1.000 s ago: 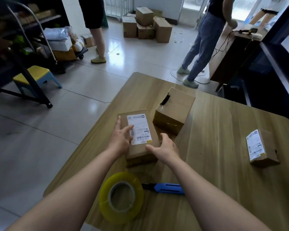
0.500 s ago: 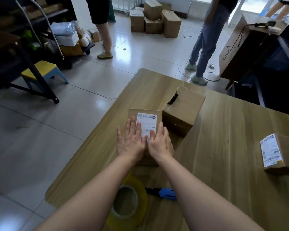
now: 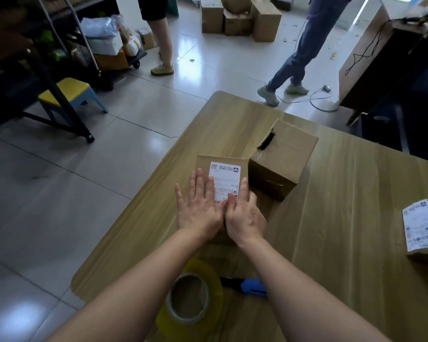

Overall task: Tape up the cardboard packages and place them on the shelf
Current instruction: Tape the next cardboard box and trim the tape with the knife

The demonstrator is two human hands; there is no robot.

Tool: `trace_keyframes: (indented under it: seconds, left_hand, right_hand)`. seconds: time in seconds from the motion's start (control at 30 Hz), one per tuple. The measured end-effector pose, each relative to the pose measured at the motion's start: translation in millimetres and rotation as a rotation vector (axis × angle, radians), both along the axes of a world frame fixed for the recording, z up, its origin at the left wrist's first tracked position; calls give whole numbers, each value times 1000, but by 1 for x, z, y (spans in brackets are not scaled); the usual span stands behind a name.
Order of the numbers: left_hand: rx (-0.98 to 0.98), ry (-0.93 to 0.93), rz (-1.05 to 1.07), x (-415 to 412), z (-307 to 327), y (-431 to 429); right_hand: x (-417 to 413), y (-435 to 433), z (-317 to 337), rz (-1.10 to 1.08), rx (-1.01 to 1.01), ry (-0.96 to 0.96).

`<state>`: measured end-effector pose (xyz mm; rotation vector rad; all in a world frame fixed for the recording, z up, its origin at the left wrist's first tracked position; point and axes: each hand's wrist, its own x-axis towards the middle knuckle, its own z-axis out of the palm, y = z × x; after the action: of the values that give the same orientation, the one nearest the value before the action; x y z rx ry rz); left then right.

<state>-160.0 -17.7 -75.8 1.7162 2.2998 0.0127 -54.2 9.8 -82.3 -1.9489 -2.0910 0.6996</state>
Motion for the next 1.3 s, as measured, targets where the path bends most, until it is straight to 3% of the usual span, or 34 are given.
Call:
trace_keyframes:
  seconds: [0.33, 0.4, 0.53, 0.63, 0.9, 1.07, 1.2, 1.3]
  left_hand:
    - [70, -52, 68, 2, -2, -1]
    - [97, -188, 122, 0, -2, -1]
    - [140, -607, 432, -7, 10, 15]
    - [150, -713, 506, -17, 21, 24]
    - [576, -1038, 591, -20, 50, 20]
    - [642, -1297, 697, -21, 62, 17]
    - [541, -1555, 662, -27, 61, 8]
    - [388, -1699, 471, -35, 52, -2]
  right_hand:
    - [-1, 2, 1, -16, -28, -10]
    - [0, 2, 3, -30, -57, 35]
    - [2, 8, 9, -156, -163, 190]
    - [3, 17, 21, -300, -216, 323]
    - [13, 26, 53, -491, -175, 842]
    - [17, 32, 67, -684, -348, 1230]
    - [25, 26, 66, -723, -451, 1219]
    - [32, 18, 60, -714, -474, 1162]
